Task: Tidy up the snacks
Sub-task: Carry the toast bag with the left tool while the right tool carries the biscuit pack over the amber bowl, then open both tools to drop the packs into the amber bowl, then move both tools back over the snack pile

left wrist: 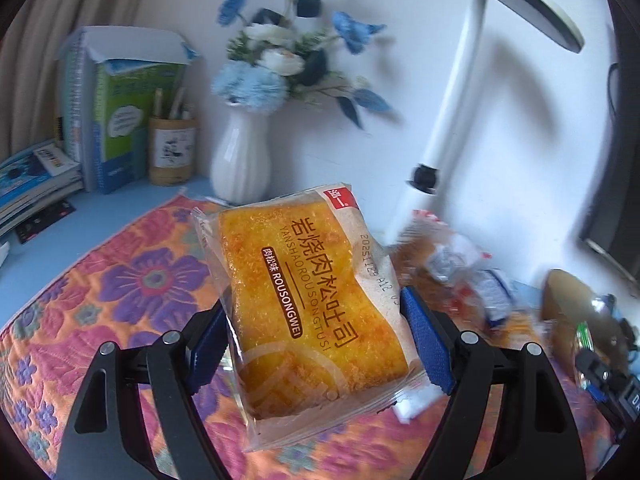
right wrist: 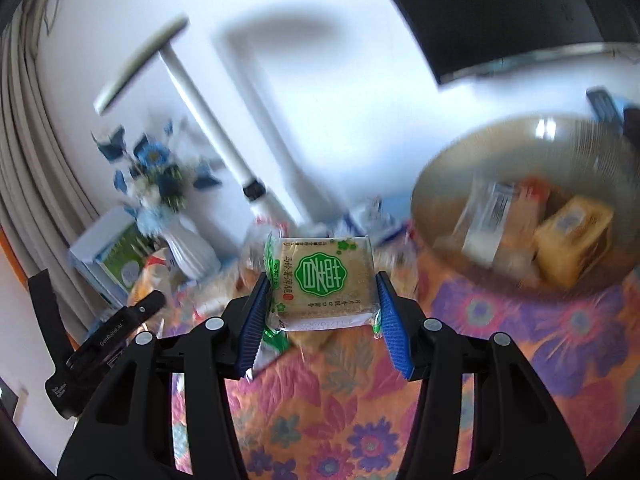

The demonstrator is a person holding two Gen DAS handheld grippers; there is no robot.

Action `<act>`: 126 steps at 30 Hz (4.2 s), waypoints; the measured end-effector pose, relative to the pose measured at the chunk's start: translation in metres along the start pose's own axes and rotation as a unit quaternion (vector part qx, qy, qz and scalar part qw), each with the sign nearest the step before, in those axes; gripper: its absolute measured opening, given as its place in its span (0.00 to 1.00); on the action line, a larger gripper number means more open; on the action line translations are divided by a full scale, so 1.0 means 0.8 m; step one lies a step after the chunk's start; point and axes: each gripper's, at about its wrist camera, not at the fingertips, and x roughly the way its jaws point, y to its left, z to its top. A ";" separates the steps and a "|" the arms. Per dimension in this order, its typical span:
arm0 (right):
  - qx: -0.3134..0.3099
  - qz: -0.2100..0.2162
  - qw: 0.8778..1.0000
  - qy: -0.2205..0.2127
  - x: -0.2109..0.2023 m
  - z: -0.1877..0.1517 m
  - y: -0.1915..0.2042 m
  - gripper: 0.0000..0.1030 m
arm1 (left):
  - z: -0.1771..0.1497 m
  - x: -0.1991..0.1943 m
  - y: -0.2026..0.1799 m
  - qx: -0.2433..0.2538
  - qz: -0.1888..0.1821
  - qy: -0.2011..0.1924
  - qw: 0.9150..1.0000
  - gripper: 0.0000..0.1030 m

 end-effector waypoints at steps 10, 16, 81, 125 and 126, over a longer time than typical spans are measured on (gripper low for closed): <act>0.002 -0.061 0.997 -0.055 -0.052 0.096 -0.077 0.52 | 0.045 -0.018 -0.145 0.047 -0.118 0.034 0.991 0.77; 0.028 -0.095 0.994 -0.053 -0.050 0.128 -0.147 0.52 | 0.029 -0.002 -0.252 0.075 -0.193 0.068 0.976 0.77; -0.276 -0.019 0.949 0.150 0.161 -0.089 0.157 0.97 | 0.020 0.074 0.052 -0.014 0.022 0.189 0.982 0.95; -0.279 -0.014 0.945 0.172 0.190 -0.120 0.154 0.97 | -0.029 0.097 0.074 -0.031 -0.021 0.175 0.984 0.95; -0.279 -0.014 0.945 0.172 0.190 -0.121 0.155 0.97 | -0.029 0.097 0.074 -0.031 -0.021 0.175 0.984 0.95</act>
